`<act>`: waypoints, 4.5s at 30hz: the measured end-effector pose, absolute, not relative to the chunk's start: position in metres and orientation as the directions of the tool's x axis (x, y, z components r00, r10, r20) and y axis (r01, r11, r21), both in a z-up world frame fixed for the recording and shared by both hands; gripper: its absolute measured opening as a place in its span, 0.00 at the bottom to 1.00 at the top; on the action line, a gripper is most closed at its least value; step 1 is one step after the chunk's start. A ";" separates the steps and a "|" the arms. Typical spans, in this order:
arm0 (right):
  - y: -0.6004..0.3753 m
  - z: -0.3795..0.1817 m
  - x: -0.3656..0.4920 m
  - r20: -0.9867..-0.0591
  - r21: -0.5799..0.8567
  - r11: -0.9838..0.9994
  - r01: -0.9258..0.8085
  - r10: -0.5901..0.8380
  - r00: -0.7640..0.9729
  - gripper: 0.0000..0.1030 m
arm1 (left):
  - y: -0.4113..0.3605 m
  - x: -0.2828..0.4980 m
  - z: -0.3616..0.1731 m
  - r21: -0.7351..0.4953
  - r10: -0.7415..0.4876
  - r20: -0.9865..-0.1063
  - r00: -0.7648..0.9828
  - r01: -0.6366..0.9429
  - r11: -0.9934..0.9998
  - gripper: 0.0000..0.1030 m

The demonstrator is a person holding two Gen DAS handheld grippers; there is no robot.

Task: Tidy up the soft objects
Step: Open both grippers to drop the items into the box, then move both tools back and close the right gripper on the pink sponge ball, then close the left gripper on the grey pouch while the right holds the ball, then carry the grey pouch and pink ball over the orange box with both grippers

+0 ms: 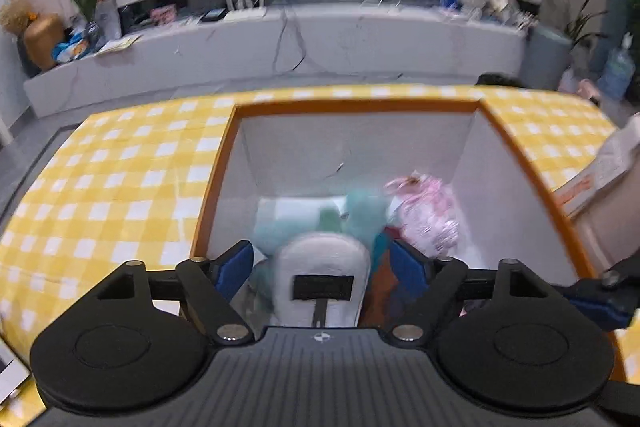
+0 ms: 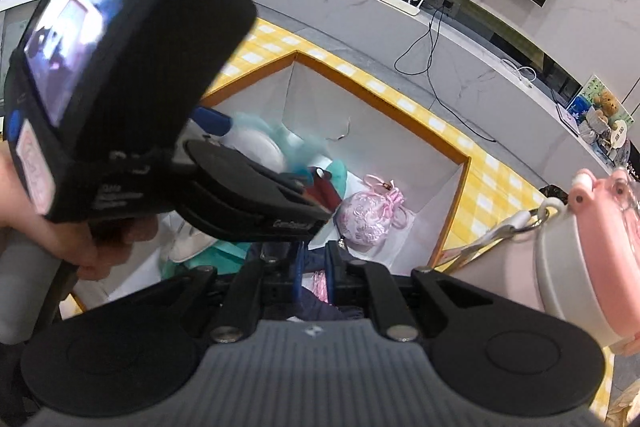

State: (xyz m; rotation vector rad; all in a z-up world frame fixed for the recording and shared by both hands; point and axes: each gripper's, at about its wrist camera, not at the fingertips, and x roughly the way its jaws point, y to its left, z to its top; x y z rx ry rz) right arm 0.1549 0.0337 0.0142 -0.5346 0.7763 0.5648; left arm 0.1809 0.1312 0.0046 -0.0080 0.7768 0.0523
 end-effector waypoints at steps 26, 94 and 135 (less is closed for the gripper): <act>0.026 0.030 0.119 -0.741 -0.076 0.769 -0.634 0.382 0.552 0.91 | 0.163 0.142 0.048 -0.255 -0.123 -0.630 0.766 -0.055 0.965 1.00; -0.358 -0.076 0.252 -0.755 0.154 0.978 0.140 0.025 0.656 0.47 | -0.158 0.150 -0.039 -0.034 -0.241 -0.645 0.725 0.288 0.957 1.00; -0.393 -0.050 0.219 -0.691 0.259 0.962 0.083 0.124 0.712 0.45 | -0.205 0.223 -0.030 -0.124 -0.252 -0.803 0.539 0.263 0.957 0.03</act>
